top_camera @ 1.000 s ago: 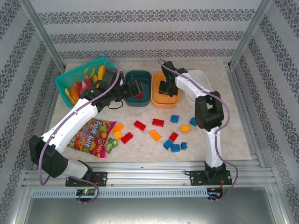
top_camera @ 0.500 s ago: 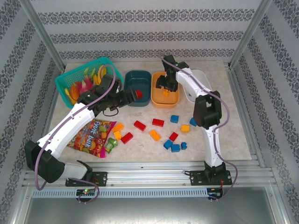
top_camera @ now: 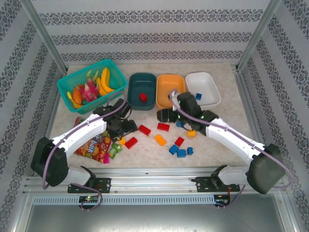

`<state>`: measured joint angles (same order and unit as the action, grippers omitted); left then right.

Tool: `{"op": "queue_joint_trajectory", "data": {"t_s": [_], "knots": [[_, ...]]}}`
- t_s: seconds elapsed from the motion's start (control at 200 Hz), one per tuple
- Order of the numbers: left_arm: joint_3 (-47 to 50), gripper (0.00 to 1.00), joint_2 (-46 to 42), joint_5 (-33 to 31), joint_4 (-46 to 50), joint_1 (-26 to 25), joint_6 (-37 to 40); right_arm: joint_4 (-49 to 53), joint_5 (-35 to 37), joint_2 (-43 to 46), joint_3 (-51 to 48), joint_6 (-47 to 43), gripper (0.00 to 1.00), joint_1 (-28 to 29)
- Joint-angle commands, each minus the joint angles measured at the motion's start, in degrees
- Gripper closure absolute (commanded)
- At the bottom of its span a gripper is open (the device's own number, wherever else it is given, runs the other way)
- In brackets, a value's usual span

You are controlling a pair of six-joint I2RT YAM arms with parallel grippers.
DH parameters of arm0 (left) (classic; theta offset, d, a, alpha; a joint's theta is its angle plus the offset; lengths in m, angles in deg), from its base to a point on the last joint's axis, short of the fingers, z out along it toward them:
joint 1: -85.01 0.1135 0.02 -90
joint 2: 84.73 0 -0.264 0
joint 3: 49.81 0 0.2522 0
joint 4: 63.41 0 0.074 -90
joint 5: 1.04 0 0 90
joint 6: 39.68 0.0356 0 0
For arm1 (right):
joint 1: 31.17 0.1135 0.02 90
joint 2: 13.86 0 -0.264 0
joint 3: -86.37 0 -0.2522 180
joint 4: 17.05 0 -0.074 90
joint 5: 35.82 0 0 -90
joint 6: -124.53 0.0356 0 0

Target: Sort the legos into containers by color

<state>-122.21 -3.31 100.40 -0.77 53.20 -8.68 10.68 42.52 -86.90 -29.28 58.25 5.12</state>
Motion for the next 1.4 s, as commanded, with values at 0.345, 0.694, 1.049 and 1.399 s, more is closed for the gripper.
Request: {"op": "queue_joint_trajectory", "data": {"t_s": [0.345, 0.694, 1.049, 1.399], "knots": [[-12.5, 0.22, 15.4, -6.4, 6.7, -6.8, 27.5, -6.5, -2.3, 11.5, -12.0, 3.6, 0.26, 3.0], [-13.8, 0.24, 20.7, -7.0, 6.8, -6.8, 46.9, 3.0, -1.4, 31.3, -18.7, 7.6, 0.23, -3.1], [-10.6, 0.34, 23.2, -6.4, 5.5, -6.9, 48.7, 2.4, -1.6, 39.2, -23.4, 15.9, 0.22, -5.9], [-6.4, 0.55, 23.5, -6.9, 2.0, -7.2, 47.2, 1.9, -1.4, 37.7, -23.5, 16.3, 0.22, -6.3]]}}
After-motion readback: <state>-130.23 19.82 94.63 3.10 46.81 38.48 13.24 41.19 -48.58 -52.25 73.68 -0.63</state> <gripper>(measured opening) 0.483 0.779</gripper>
